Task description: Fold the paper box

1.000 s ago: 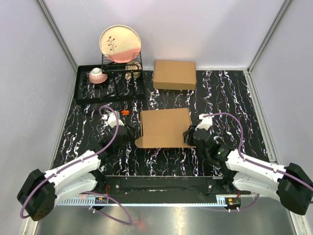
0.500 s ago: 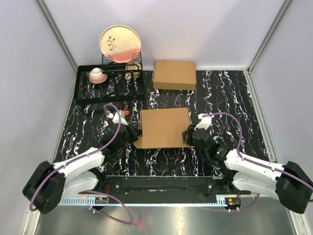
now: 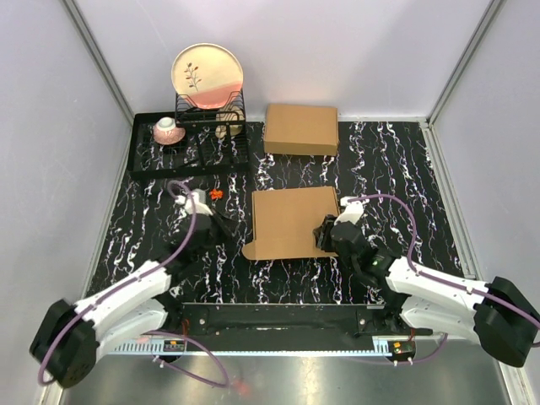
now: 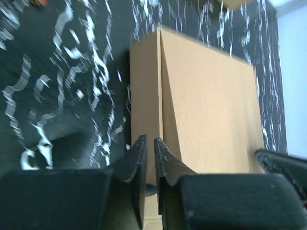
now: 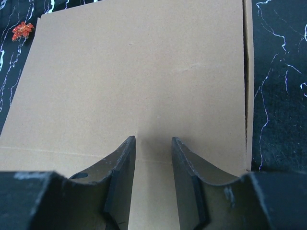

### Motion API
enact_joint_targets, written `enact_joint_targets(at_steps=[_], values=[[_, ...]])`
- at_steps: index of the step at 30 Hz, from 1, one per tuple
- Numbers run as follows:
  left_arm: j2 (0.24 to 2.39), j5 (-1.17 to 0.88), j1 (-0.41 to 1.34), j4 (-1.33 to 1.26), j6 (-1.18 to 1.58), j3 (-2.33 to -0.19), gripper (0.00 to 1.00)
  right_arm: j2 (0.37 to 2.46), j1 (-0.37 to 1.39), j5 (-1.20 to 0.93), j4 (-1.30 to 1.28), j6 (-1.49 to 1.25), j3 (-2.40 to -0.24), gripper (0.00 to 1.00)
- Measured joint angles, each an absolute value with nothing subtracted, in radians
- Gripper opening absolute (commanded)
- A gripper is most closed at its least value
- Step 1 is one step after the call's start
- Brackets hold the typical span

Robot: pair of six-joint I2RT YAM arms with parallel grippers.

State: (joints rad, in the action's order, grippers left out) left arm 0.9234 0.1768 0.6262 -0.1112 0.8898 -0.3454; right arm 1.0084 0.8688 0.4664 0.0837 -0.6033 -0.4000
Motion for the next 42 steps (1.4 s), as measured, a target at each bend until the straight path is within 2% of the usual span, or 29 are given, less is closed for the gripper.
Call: enact_joint_targets(at_steps=[4, 7, 15, 20, 24, 25, 26, 28, 31, 32, 35, 38, 42], values=[[0.782, 0.306, 0.623, -0.031, 0.849, -0.385, 0.25, 1.007, 0.869, 0.463, 0.083, -0.604, -0.399, 0.42], [0.781, 0.281, 0.624, -0.134, 0.836, -0.387, 0.24, 1.019, 0.869, 0.461, 0.092, -0.605, -0.397, 0.42], [1.327, -0.037, 0.689, -0.468, 0.871, -0.430, 0.16, 1.052, 0.869, 0.454, 0.109, -0.608, -0.392, 0.42], [1.425, -0.109, 0.693, -0.569, 0.910, -0.430, 0.11, 1.055, 0.869, 0.453, 0.109, -0.609, -0.392, 0.42], [1.443, -0.104, 0.693, -0.580, 0.931, -0.430, 0.09, 1.047, 0.869, 0.458, 0.101, -0.616, -0.392, 0.51], [1.445, -0.101, 0.693, -0.583, 0.934, -0.430, 0.09, 1.026, 0.869, 0.469, 0.080, -0.618, -0.392, 0.60], [1.447, -0.099, 0.693, -0.587, 0.937, -0.428, 0.09, 1.002, 0.869, 0.483, 0.060, -0.618, -0.392, 0.64], [1.448, -0.093, 0.693, -0.603, 0.942, -0.418, 0.09, 0.929, 0.868, 0.527, 0.020, -0.617, -0.393, 0.68], [1.448, -0.076, 0.696, -0.621, 0.944, -0.408, 0.09, 0.805, 0.809, 0.549, -0.001, -0.605, -0.397, 0.66], [1.437, -0.054, 0.702, -0.619, 0.942, -0.403, 0.10, 0.759, 0.613, 0.461, 0.045, -0.603, -0.392, 0.55], [1.426, -0.038, 0.702, -0.601, 0.937, -0.402, 0.10, 0.771, 0.522, 0.345, 0.112, -0.604, -0.363, 0.42], [1.398, -0.006, 0.703, -0.561, 0.921, -0.402, 0.10, 0.845, 0.450, 0.173, 0.210, -0.611, -0.328, 0.40], [1.371, 0.025, 0.703, -0.518, 0.897, -0.404, 0.11, 0.989, 0.442, -0.018, 0.344, -0.627, -0.306, 0.39]])
